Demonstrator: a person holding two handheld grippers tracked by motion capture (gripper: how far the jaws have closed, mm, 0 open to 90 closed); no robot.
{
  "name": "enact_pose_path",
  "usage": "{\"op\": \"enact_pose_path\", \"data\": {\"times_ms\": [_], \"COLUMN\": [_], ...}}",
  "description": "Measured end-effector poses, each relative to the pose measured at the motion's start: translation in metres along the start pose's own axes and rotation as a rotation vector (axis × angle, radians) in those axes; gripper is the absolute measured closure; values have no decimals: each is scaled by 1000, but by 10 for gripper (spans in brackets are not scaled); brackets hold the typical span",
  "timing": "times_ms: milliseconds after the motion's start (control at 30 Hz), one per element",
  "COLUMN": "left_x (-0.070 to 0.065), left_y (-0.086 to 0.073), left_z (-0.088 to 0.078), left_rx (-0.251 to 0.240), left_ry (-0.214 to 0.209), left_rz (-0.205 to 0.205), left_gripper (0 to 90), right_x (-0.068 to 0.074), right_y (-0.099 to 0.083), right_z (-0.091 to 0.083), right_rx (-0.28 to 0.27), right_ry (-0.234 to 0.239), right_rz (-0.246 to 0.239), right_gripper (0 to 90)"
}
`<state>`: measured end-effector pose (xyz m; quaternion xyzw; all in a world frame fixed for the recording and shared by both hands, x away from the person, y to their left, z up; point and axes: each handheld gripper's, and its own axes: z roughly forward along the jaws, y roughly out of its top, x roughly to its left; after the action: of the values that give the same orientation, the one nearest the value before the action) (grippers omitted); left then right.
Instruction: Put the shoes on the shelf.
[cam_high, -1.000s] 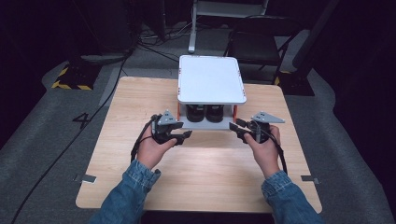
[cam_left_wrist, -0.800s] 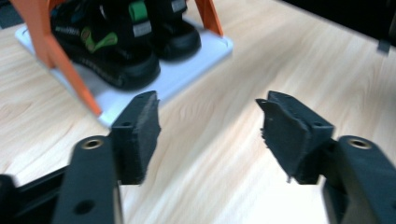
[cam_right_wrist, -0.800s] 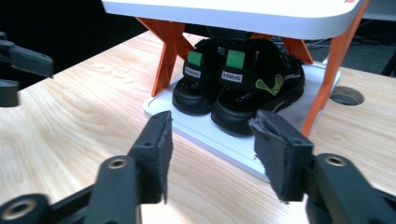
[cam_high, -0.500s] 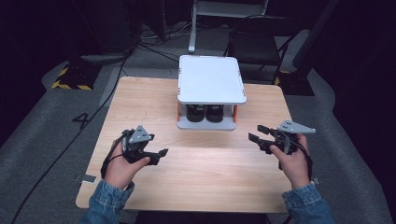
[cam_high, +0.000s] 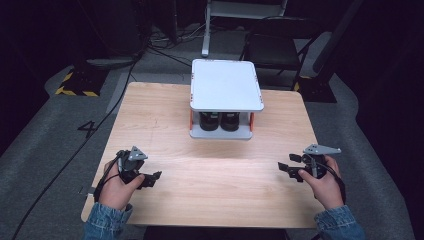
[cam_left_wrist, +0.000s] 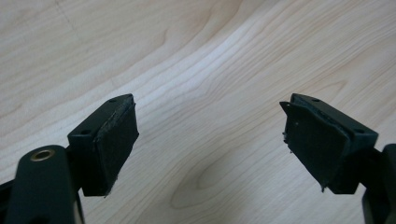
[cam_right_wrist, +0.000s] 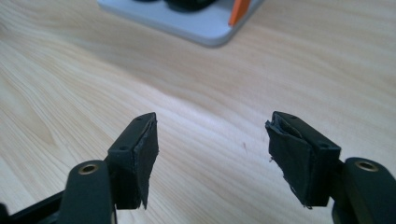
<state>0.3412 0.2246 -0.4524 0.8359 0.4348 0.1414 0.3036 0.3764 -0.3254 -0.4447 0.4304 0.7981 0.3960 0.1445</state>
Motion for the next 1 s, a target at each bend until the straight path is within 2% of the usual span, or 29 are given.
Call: {"op": "enact_pose_path", "data": {"times_ms": [67, 100, 167, 267, 333, 433, 500, 567, 667, 700, 767, 800, 867, 1000], "left_x": [4, 5, 7, 11, 13, 14, 15, 15, 15, 15, 16, 18, 19, 20], "left_y": [-3, -4, -5, -8, -9, -12, -13, -13, -13, -14, -14, -16, -16, -16], "left_z": [7, 10, 12, 21, 26, 37, 40, 47, 49, 50, 52, 53, 54, 54], "left_rx": [21, 15, 8, -10, -17, -57, -67, -91, -88, -83, -77, -92, -87, -86], "left_ry": [16, 23, 22, 21, 26, 42, 44, 62, 93, 105, 110, 96, 87, 87], "left_rz": [13, 3, 9, -3, 2, -29, -22, -22, -14, -8, -16, -39, -87, -89], "left_gripper": [177, 177, 177, 177, 177, 177, 177, 177, 168, 167, 150, 149, 148, 140], "right_x": [-3, -5, -7, -9, -11, -14, -16, -20, -21, -21, -21, -21, -20, -20], "right_y": [-4, -8, -13, -19, -22, -26, -27, -27, -30, -32, -34, -34, -34, -34], "right_z": [5, 9, 14, 22, 25, 30, 32, 38, 44, 46, 49, 49, 49, 49], "right_rx": [18, 22, 35, 65, 57, 30, 22, 31, 45, 51, 42, 42, 41, 42], "right_ry": [0, 7, 14, -3, -25, -44, -50, -66, -102, -106, -101, -103, -110, -109], "right_rz": [11, 22, 37, -17, -32, -22, -32, -65, -91, -93, -71, -69, -65, -65], "right_gripper": [329, 329, 325, 311, 311, 311, 310, 301, 245, 184, 142, 141, 134, 130]}}
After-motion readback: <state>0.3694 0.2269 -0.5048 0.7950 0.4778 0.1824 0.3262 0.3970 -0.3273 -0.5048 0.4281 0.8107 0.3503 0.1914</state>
